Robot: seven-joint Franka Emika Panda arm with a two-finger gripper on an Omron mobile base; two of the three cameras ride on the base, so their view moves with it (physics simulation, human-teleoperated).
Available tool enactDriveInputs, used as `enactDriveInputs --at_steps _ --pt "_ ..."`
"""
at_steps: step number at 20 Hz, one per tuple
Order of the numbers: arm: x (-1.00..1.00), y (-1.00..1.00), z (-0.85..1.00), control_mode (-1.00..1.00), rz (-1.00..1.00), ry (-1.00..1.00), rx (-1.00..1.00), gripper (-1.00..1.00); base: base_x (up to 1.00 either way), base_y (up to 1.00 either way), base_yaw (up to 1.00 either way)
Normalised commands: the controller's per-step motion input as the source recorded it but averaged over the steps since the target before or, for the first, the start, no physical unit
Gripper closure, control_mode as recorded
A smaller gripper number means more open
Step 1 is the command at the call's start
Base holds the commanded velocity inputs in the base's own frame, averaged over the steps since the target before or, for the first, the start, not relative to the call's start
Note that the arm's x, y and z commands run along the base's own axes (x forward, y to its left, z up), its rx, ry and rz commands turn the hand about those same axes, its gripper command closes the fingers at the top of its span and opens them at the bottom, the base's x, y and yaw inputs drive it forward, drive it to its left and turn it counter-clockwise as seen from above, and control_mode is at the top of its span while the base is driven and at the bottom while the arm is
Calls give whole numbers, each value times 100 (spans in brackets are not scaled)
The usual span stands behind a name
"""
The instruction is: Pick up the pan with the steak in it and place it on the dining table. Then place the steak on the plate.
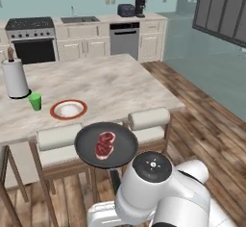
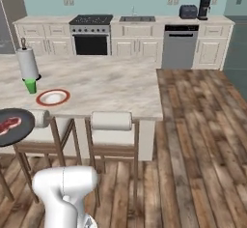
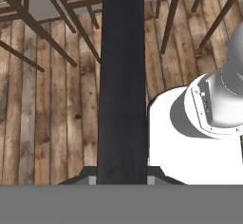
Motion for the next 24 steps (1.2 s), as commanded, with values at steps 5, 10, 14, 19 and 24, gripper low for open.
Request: enactDriveInputs --at_steps 5,10,14,19,24 --pt "0 0 0 100 0 0 0 100 0 0 -34" --pt "0 0 0 100 0 0 0 100 -10 0 -17" --pt "0 0 0 100 0 0 0 100 0 0 0" --pt "0 0 0 100 0 0 0 100 36 0 -2" --pt "0 0 0 100 0 0 0 100 59 0 -3"
